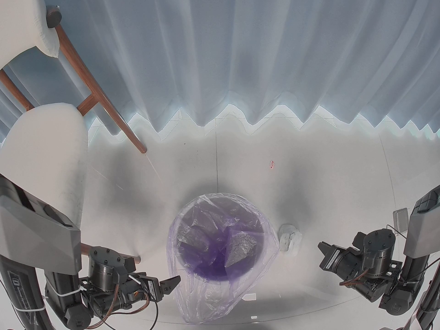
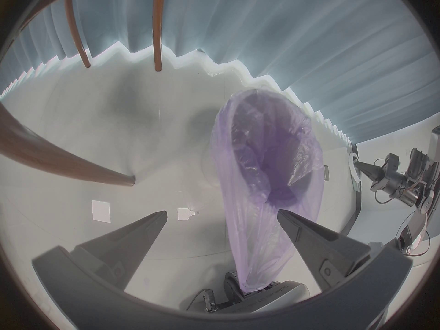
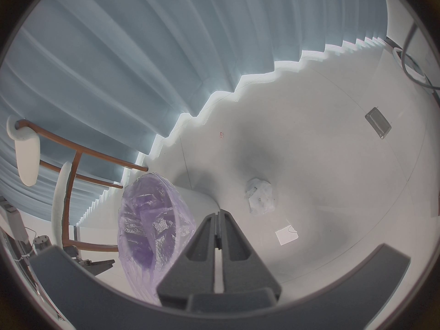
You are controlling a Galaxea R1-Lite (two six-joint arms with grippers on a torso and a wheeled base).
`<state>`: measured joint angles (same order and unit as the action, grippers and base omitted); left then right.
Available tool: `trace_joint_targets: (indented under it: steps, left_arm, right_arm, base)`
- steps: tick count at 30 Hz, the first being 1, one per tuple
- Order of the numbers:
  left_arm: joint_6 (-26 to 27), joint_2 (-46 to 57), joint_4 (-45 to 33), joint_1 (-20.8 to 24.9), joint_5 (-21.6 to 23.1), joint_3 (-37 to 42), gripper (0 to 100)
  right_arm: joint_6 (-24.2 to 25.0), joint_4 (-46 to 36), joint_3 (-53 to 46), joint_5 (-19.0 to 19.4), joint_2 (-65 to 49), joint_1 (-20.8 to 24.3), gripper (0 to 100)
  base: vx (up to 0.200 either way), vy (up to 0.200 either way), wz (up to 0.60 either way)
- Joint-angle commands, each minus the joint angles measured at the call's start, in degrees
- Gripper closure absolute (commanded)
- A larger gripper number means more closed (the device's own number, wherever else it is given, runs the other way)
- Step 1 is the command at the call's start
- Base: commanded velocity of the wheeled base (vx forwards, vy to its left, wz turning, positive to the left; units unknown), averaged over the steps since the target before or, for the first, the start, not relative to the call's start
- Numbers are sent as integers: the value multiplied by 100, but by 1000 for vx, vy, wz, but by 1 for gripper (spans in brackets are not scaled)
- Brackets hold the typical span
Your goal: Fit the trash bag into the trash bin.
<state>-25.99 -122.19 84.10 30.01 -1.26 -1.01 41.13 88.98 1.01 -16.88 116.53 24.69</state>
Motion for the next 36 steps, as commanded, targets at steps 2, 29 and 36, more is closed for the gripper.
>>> trace_joint_targets:
  steps: [2,29,36]
  left_arm:
    - [-46,-745,221,-39,64,57,0]
    - [-46,-578,229,-303,170,-277,100]
    - [-55,2,229,-145,187,40,0]
  right_arm:
    - [0,76,-101,10,-7,1,100]
    - [0,67,-101,1,54,10,100]
    - [27,76,-101,1,168,10,100]
  base:
    - [0,0,0]
    - [0,0,0]
    - [0,0,0]
